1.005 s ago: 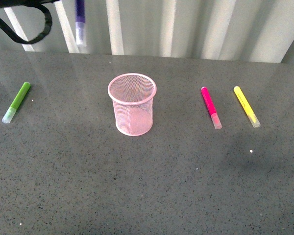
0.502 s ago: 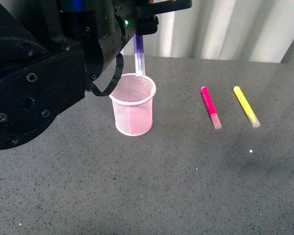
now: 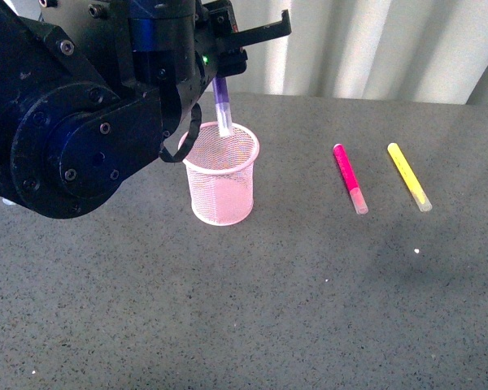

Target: Insert purple and pink pens into pink cup

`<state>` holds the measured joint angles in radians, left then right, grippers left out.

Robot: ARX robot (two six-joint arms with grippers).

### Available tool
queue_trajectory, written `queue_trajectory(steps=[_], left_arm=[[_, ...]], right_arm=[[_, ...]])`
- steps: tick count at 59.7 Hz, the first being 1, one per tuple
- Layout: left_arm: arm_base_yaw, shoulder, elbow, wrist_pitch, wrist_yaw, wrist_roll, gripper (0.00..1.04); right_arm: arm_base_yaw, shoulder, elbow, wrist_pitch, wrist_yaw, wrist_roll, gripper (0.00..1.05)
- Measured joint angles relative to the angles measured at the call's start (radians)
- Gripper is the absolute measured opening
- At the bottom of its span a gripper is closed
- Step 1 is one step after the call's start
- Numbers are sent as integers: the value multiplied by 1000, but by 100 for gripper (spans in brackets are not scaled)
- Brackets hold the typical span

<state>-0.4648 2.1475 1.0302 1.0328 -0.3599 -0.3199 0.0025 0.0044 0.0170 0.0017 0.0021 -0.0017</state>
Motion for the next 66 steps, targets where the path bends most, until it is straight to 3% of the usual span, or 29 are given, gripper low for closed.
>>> queue_trajectory(steps=[57, 66], left_arm=[[17, 48, -29, -24, 28, -164, 13], [21, 48, -29, -56, 63, -222, 36]], right_arm=[[0, 0, 0, 0, 0, 0, 98], [0, 0, 0, 0, 0, 0, 98]])
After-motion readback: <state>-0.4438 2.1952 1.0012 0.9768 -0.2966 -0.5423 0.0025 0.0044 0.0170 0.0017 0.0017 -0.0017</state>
